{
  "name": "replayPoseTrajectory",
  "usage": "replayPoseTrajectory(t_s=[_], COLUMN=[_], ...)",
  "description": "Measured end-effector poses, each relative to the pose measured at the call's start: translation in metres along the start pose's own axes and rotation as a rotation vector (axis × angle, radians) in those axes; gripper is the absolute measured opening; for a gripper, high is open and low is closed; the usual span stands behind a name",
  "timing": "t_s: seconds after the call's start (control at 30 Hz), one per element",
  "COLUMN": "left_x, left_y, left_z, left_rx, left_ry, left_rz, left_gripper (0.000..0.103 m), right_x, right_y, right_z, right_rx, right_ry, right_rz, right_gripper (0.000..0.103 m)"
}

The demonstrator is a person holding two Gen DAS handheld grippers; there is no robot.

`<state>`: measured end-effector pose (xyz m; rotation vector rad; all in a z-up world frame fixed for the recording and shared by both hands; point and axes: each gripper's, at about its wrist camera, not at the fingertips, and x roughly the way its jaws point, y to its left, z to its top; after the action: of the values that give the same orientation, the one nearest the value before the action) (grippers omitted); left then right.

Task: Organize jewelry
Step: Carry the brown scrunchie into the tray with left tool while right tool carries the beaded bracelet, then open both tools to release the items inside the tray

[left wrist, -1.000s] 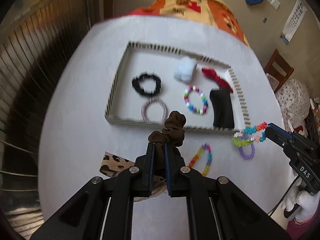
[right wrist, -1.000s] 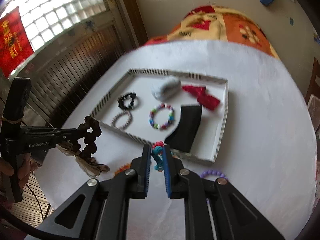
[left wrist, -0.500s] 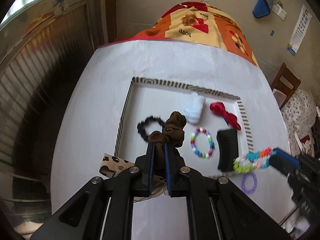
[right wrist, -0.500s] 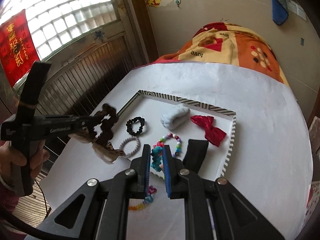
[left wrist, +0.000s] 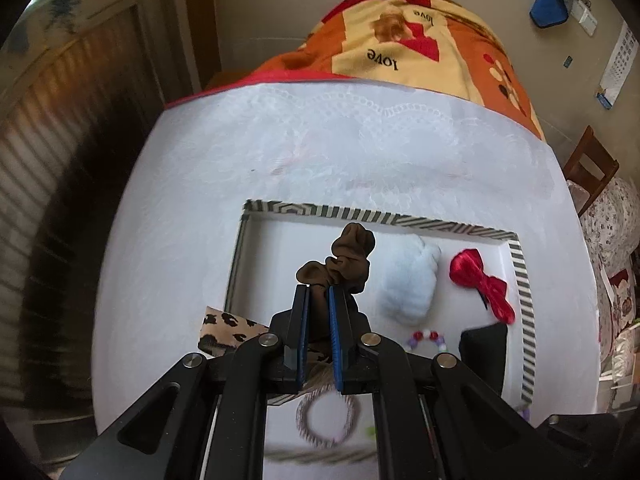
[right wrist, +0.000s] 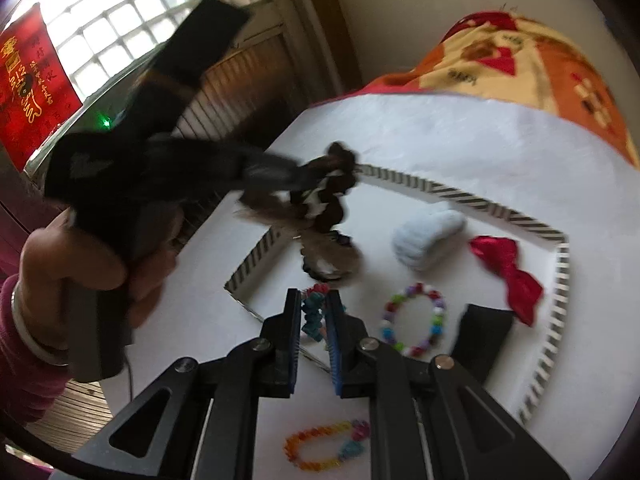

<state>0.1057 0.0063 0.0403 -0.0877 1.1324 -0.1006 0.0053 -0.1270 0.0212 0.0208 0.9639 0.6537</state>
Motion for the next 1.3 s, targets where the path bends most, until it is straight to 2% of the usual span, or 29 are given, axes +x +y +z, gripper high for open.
replayPoseTrajectory(t_s=[0.13, 0.3, 0.57, 0.63, 0.7, 0.73, 0.77, 0.9, 1.1, 1.3], left_x=[0.025, 0.058, 0.083, 0.082, 0.079, 0.077, 0.074, 0.054, 0.020, -0.007], left_y=[0.003, 0.013, 0.017, 0.016, 0.017, 0.017, 0.016, 0.013, 0.009, 0.000], left_z=[0.014, 0.028, 0.028, 0.027, 0.025, 0.024, 0.023, 0.017, 0.004, -0.022], left_rx=[-0.009, -0.038, -0.053, -0.060, -0.068, -0.070, -0.071, -0.069, -0.061, -0.050], left_ry=[0.025, 0.066, 0.100, 0.100, 0.100, 0.096, 0.090, 0.059, 0.012, -0.026], left_rz=[-0.009, -0.003, 0.007, -0.001, -0.016, -0.014, -0.008, 0.010, 0.048, 0.071], left_gripper=[0.000, 0.000, 0.001, 0.004, 0.014, 0.022, 0.025, 0.025, 0.025, 0.025], right_x=[0.032, 0.064, 0.080, 0.078, 0.071, 0.066, 0.062, 0.044, 0.016, -0.008], right_y=[-0.033, -0.062, -0.061, -0.060, -0.060, -0.060, -0.061, -0.053, -0.059, -0.060], right_z=[0.002, -0.007, -0.010, -0.009, -0.009, -0.009, -0.009, -0.012, -0.020, -0.033], right_rx=[0.091, 0.148, 0.148, 0.157, 0.170, 0.172, 0.172, 0.150, 0.155, 0.180], right_ry=[0.056, 0.121, 0.144, 0.145, 0.121, 0.110, 0.103, 0.070, 0.024, -0.011], right_rz=[0.015, -0.035, -0.031, -0.034, -0.023, -0.022, -0.024, -0.061, -0.117, -0.175], right_gripper=[0.013, 0.013, 0.013, 0.019, 0.030, 0.033, 0.038, 0.043, 0.046, 0.050])
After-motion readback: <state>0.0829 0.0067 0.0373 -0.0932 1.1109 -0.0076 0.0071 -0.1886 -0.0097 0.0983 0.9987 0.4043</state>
